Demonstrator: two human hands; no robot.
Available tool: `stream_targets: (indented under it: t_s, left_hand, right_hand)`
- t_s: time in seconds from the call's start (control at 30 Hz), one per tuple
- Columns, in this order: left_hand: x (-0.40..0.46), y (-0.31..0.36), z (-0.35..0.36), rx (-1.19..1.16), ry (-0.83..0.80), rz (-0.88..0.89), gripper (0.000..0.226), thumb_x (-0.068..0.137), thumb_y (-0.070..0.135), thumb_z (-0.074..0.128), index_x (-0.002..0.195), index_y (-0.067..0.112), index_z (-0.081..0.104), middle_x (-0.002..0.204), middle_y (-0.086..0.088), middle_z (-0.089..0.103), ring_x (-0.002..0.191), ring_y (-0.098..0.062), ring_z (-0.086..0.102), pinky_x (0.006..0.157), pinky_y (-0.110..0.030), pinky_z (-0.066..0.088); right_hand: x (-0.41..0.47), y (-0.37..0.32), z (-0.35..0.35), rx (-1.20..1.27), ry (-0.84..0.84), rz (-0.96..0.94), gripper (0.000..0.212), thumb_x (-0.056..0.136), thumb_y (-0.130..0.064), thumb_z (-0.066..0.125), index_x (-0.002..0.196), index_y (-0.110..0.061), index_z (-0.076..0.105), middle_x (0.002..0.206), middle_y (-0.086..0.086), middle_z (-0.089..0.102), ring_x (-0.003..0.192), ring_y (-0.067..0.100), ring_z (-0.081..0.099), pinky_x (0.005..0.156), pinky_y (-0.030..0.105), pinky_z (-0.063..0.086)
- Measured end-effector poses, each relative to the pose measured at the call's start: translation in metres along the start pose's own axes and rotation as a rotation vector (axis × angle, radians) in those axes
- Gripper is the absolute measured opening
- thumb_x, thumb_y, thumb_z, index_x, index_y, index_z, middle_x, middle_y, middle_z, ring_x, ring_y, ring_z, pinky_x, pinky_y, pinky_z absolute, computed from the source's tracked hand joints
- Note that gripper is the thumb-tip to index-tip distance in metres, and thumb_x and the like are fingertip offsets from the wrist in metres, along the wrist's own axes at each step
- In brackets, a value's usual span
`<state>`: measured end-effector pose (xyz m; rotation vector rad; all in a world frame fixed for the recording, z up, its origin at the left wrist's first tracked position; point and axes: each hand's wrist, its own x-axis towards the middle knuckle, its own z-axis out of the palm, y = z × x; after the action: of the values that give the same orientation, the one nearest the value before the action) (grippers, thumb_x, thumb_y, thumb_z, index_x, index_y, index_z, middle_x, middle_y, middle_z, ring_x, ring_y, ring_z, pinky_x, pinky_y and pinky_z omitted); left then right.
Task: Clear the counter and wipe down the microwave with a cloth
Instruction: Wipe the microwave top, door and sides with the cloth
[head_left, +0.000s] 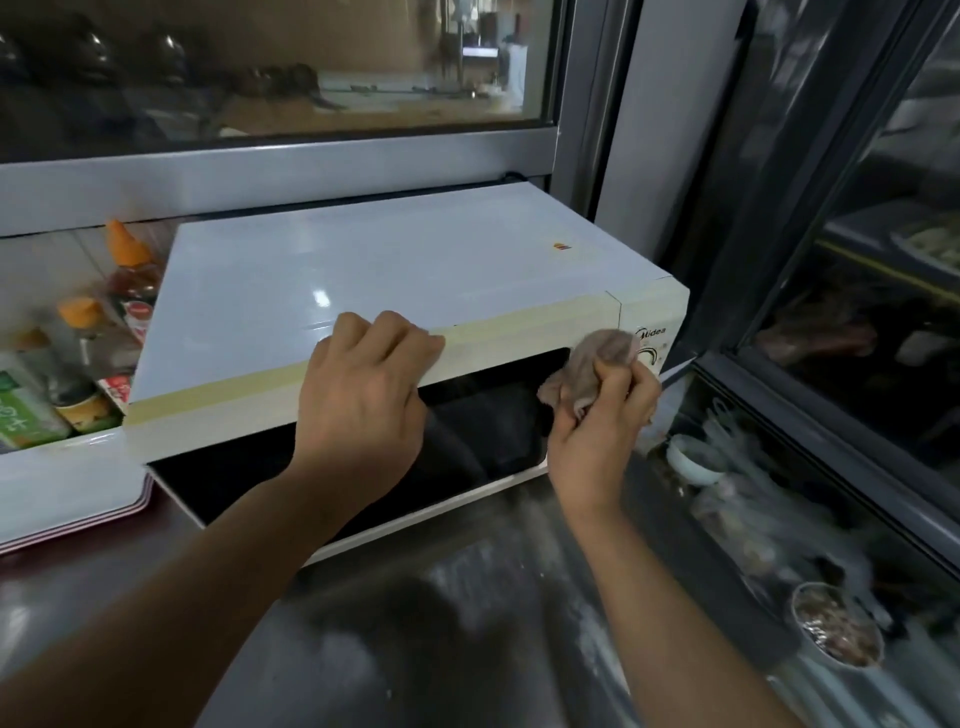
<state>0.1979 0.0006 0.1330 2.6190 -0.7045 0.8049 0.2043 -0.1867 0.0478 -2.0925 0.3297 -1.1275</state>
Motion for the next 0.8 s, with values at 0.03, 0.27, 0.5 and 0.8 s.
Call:
stream_targets:
  t_s: [0.03, 0.27, 0.5, 0.8]
  left_hand:
    - [0.0, 0.001, 0.001, 0.008, 0.007, -0.016, 0.041, 0.064, -0.002, 0.053, 0.102, 0.006, 0.065, 0.094, -0.009, 0.061, 0.077, -0.032, 0.046, 0.063, -0.036, 0.038]
    - [-0.001, 0.005, 0.004, 0.05, 0.02, -0.067, 0.036, 0.069, 0.0, 0.056, 0.103, 0.007, 0.064, 0.095, -0.008, 0.059, 0.08, -0.03, 0.043, 0.063, -0.032, 0.029]
    - [-0.001, 0.008, 0.009, 0.085, 0.054, -0.115, 0.032, 0.071, 0.006, 0.053, 0.101, 0.01, 0.064, 0.095, -0.007, 0.058, 0.084, -0.03, 0.043, 0.066, -0.032, 0.028]
    - [-0.004, 0.002, 0.021, 0.134, 0.136, -0.036, 0.036, 0.064, 0.005, 0.057, 0.1, 0.01, 0.056, 0.093, -0.01, 0.054, 0.083, -0.027, 0.037, 0.064, -0.033, 0.025]
  right_hand:
    - [-0.007, 0.008, 0.002, 0.015, -0.022, 0.011, 0.047, 0.074, 0.008, 0.066, 0.118, 0.004, 0.05, 0.128, 0.023, 0.036, 0.117, 0.034, 0.044, 0.098, 0.018, 0.032]
    - [-0.033, 0.032, 0.002, 0.071, -0.137, 0.056, 0.035, 0.079, 0.004, 0.065, 0.105, 0.012, 0.044, 0.121, 0.028, 0.037, 0.114, 0.038, 0.046, 0.093, 0.049, 0.047]
    - [0.02, -0.004, -0.002, -0.037, -0.047, -0.115, 0.036, 0.069, 0.006, 0.067, 0.099, 0.009, 0.049, 0.119, 0.031, 0.04, 0.109, 0.039, 0.042, 0.096, 0.045, 0.042]
    - [-0.003, 0.022, 0.018, 0.126, 0.07, -0.038, 0.038, 0.074, 0.004, 0.063, 0.108, 0.012, 0.047, 0.115, 0.034, 0.04, 0.109, 0.044, 0.044, 0.09, 0.051, 0.047]
